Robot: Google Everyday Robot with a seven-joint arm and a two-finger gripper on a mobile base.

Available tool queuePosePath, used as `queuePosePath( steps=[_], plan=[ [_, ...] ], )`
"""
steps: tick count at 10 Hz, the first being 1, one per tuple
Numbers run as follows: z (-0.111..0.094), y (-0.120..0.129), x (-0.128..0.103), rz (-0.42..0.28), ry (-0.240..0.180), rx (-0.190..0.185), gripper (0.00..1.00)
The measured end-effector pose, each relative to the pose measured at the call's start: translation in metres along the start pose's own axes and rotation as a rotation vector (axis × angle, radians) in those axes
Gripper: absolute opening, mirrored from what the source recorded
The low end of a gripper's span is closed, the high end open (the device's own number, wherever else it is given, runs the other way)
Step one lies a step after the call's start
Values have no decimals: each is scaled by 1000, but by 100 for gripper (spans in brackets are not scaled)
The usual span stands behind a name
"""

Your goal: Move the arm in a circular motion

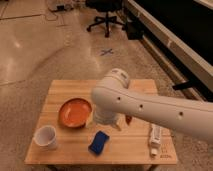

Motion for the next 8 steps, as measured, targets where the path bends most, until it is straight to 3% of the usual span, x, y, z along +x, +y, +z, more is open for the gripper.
queuePosePath(
  steps=[1, 4, 6, 8],
  plan=[
    [-8, 25, 4, 54, 25, 4, 80],
    [-28, 158, 21, 320, 95, -47, 80],
    [-30, 262, 33, 509, 117, -133, 80],
    [-24, 326, 51, 633, 128, -210, 80]
  ],
)
